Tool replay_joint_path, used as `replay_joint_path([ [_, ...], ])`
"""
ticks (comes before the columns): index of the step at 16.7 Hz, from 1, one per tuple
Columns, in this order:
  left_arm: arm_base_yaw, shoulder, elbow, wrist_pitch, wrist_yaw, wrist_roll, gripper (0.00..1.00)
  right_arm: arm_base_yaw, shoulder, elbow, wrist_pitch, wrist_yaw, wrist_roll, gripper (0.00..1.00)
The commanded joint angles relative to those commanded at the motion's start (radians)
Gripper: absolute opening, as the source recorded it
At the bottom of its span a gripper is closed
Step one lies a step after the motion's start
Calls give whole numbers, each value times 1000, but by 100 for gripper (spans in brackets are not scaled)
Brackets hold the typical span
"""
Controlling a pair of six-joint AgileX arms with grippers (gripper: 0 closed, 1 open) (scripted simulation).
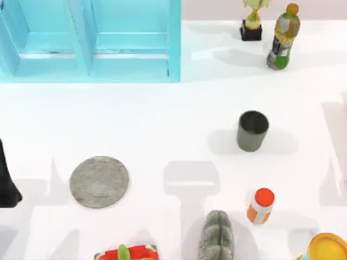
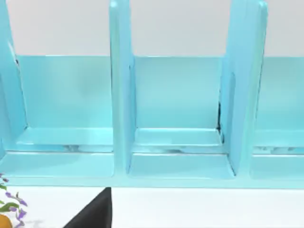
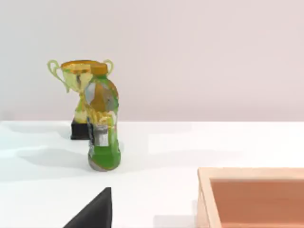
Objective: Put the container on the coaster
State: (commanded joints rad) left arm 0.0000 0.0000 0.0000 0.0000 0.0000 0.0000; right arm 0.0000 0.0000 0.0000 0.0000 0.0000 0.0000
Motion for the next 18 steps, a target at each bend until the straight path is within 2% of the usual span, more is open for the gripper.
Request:
replay_joint_path([
  [4, -6, 25, 28, -15, 1, -25, 100, 0, 0, 0, 0, 0, 0, 100],
  [8, -44, 184, 201, -109, 9, -180, 100, 0, 0, 0, 0, 0, 0, 100],
  [12, -111, 466, 498, -272, 24, -450, 100, 0, 0, 0, 0, 0, 0, 100],
  [18, -259, 1036, 1091, -594, 63, -985, 100, 0, 0, 0, 0, 0, 0, 100],
])
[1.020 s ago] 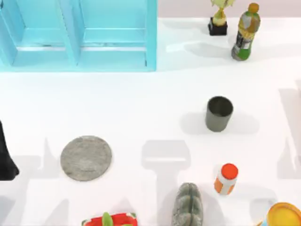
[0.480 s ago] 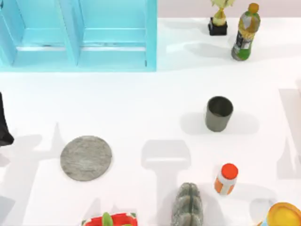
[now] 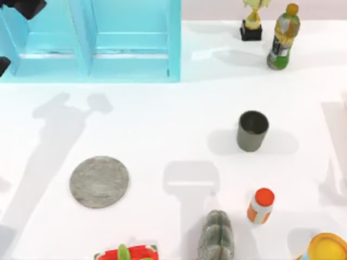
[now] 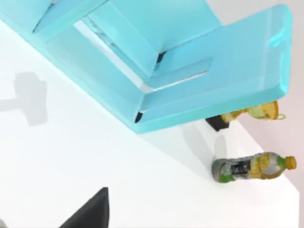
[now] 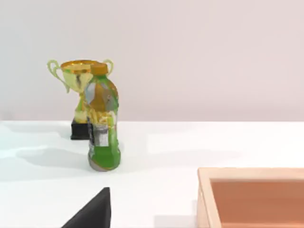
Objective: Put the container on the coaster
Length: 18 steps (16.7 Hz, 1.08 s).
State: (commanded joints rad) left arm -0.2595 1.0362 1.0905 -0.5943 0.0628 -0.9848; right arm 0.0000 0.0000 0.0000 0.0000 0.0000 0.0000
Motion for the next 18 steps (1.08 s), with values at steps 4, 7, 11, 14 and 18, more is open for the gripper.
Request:
replay_joint_path([
  [4, -122, 421, 431, -236, 36, -383, 100, 0, 0, 0, 0, 0, 0, 100],
  [7, -219, 729, 745, -408, 66, -656, 100, 0, 0, 0, 0, 0, 0, 100],
  [11, -344, 1096, 1117, -613, 107, -975, 100, 0, 0, 0, 0, 0, 0, 100],
  [14, -423, 1314, 1339, -734, 134, -1160, 100, 0, 0, 0, 0, 0, 0, 100],
  [18, -495, 1495, 1526, -837, 159, -1312, 100, 0, 0, 0, 0, 0, 0, 100],
])
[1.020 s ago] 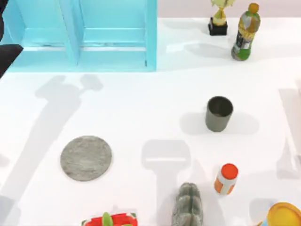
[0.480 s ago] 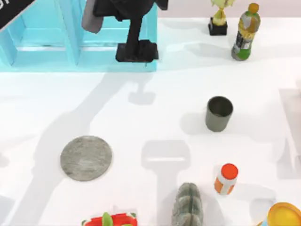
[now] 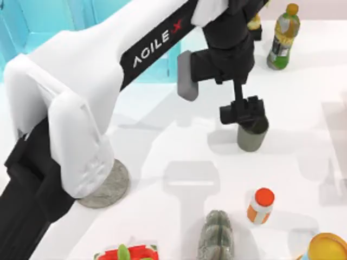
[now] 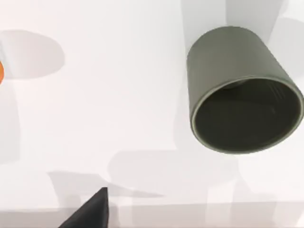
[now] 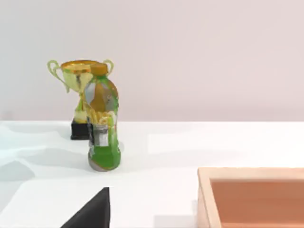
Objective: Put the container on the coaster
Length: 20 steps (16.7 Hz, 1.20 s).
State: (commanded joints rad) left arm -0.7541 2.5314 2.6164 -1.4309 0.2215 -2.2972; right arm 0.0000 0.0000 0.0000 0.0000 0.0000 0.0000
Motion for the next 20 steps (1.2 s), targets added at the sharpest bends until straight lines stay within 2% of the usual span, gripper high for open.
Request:
replay_joint_path([
  [9, -14, 39, 20, -3, 5, -29, 100, 0, 0, 0, 0, 0, 0, 100],
  [16, -48, 75, -212, 283, -1, -62, 100, 0, 0, 0, 0, 0, 0, 100],
  [20, -56, 84, -256, 329, -3, -70, 100, 0, 0, 0, 0, 0, 0, 100],
])
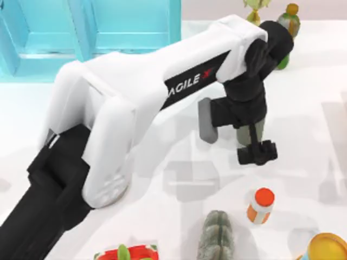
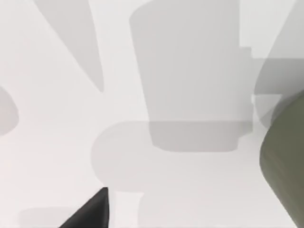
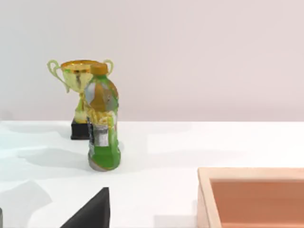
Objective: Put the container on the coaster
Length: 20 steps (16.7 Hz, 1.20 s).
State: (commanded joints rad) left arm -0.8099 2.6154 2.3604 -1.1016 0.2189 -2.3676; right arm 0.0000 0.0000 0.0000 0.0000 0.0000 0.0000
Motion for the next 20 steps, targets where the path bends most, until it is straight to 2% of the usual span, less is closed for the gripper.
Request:
replay_joint_path([
  [2, 0, 0, 0, 0, 0, 0, 100, 0, 0, 0, 0, 0, 0, 100],
  [15, 0, 0, 0, 0, 0, 0, 2, 0, 0, 0, 0, 0, 0, 100],
  [20, 0, 0, 0, 0, 0, 0, 0, 0, 0, 0, 0, 0, 0, 100],
])
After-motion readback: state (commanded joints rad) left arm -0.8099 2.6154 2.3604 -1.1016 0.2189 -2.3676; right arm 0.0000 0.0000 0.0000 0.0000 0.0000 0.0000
